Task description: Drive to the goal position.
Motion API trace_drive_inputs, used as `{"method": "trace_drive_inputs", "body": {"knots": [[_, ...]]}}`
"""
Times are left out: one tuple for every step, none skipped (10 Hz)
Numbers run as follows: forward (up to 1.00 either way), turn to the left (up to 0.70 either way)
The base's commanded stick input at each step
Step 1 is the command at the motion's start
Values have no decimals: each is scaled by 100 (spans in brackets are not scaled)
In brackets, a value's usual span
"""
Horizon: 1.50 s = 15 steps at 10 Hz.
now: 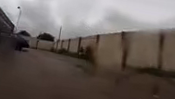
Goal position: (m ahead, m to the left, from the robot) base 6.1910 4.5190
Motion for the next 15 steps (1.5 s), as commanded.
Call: {"method": "trace_drive_inputs", "body": {"knots": [[50, 2], [50, 2], [50, 2], [50, 2], [50, 2], [50, 2], [50, 2], [50, 2], [50, 2], [50, 2], [50, 2], [50, 2], [50, 2], [50, 2], [50, 2]]}}
